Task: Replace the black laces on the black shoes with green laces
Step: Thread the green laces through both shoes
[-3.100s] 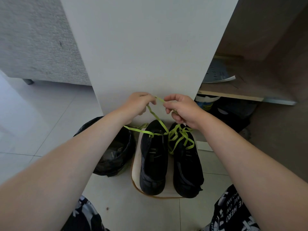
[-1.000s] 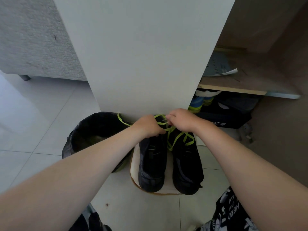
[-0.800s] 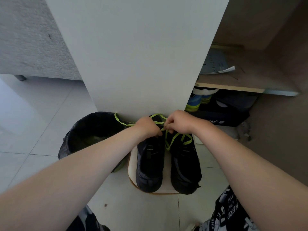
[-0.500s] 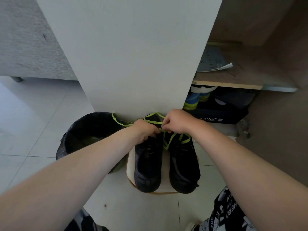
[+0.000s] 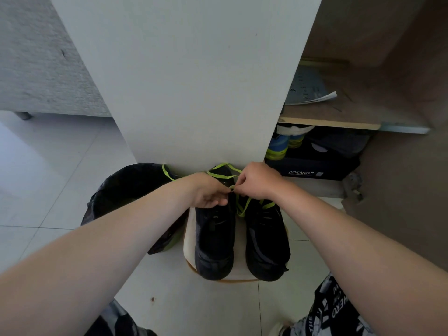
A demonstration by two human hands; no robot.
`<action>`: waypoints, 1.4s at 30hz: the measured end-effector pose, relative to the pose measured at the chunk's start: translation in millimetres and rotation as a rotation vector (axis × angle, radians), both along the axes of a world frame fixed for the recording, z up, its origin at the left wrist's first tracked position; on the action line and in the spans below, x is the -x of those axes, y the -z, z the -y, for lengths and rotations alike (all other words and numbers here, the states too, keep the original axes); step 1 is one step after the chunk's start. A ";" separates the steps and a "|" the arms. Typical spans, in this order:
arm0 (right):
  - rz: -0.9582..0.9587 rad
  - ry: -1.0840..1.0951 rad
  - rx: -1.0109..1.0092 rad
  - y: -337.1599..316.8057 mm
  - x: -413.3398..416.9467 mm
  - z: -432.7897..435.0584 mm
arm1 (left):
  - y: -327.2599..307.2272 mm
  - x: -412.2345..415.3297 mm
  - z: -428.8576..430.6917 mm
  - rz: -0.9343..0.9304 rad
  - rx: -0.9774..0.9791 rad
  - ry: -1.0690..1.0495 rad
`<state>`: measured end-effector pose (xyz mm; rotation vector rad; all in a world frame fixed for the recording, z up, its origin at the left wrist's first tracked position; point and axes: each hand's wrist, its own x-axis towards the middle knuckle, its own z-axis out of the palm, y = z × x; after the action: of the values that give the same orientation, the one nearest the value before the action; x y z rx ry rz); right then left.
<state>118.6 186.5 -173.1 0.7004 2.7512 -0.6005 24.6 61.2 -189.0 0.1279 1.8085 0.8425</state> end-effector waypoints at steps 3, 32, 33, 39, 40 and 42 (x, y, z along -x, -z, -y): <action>0.001 -0.055 0.038 0.9 -1.8 0.6 | -5.3 4.7 4.8 0.016 0.035 0.052; -0.001 -0.019 0.003 -6.9 -1.9 26.1 | -4.9 0.0 8.6 -0.416 0.020 0.305; 0.001 -0.004 0.042 -5.5 -1.7 28.4 | -5.9 2.4 9.8 -0.389 0.022 0.292; 0.034 0.029 0.047 -3.3 2.6 26.9 | -14.0 9.3 14.6 -0.373 0.033 0.329; 0.029 0.029 0.047 -3.5 3.0 27.3 | -15.4 10.4 14.3 -0.412 0.053 0.363; -0.006 0.017 0.039 -3.0 3.4 29.4 | -18.9 12.0 14.9 -0.493 0.093 0.456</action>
<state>115.1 157.1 -170.1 0.7144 2.7336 -0.6594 12.7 46.3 -170.1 0.7110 2.1489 0.4175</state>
